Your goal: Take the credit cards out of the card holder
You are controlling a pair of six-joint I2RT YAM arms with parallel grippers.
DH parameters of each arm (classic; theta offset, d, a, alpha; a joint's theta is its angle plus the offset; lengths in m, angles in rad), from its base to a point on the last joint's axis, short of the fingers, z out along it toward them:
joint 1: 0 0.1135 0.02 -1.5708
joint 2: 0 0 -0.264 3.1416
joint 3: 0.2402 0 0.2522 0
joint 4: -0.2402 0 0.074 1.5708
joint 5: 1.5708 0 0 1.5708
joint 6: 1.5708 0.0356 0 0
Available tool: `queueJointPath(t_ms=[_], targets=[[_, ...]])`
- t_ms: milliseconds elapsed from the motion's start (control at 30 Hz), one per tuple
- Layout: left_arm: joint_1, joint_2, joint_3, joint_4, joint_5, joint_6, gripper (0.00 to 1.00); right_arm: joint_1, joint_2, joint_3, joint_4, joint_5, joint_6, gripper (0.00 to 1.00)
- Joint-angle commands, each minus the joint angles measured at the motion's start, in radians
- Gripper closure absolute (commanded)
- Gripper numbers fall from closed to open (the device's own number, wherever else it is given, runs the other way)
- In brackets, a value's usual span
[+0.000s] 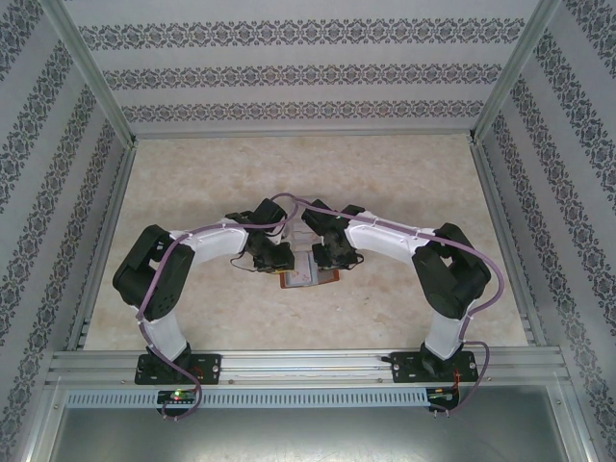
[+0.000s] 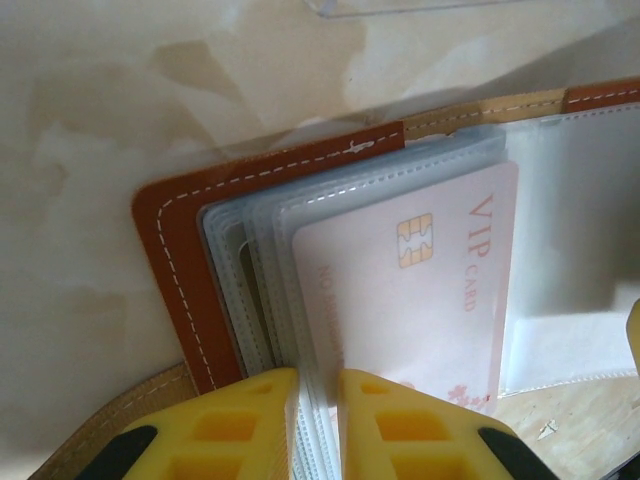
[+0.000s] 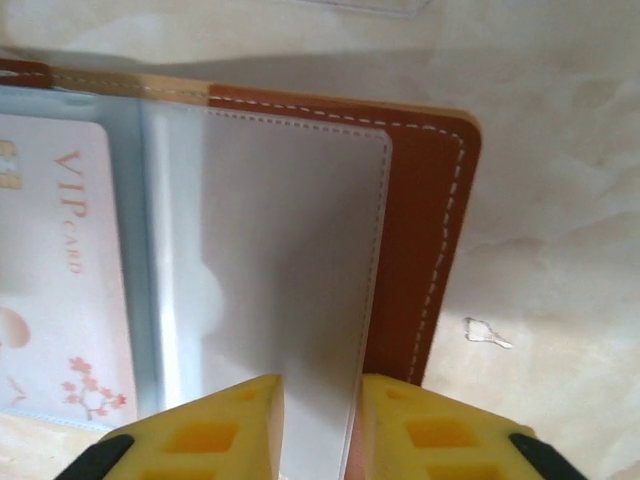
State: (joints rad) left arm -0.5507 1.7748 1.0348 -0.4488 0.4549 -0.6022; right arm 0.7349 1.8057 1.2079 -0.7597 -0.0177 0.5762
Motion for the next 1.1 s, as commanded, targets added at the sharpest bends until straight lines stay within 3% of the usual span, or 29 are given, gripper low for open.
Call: queueJointPath(t_ms=[0, 333, 633, 767, 1067], targets=[[-0.011, 0.021, -0.006, -0.042, -0.027, 0.019, 0.81, -0.007, 0.015, -0.019, -0.049, 0.070, -0.008, 0.71], [-0.012, 0.015, -0.002, -0.041, -0.022, 0.015, 0.81, -0.006, -0.013, -0.026, -0.090, 0.116, -0.005, 0.69], [-0.012, 0.007, -0.005, -0.033, -0.016, 0.012, 0.81, -0.005, -0.079, -0.003, -0.086, 0.054, -0.004, 0.69], [-0.011, 0.006, -0.009, -0.028, -0.014, 0.012, 0.82, -0.004, -0.107, 0.008, -0.050, -0.008, 0.003, 0.69], [-0.011, 0.009, -0.017, -0.014, -0.007, 0.009, 0.82, -0.017, -0.098, -0.034, 0.192, -0.275, 0.074, 0.75]])
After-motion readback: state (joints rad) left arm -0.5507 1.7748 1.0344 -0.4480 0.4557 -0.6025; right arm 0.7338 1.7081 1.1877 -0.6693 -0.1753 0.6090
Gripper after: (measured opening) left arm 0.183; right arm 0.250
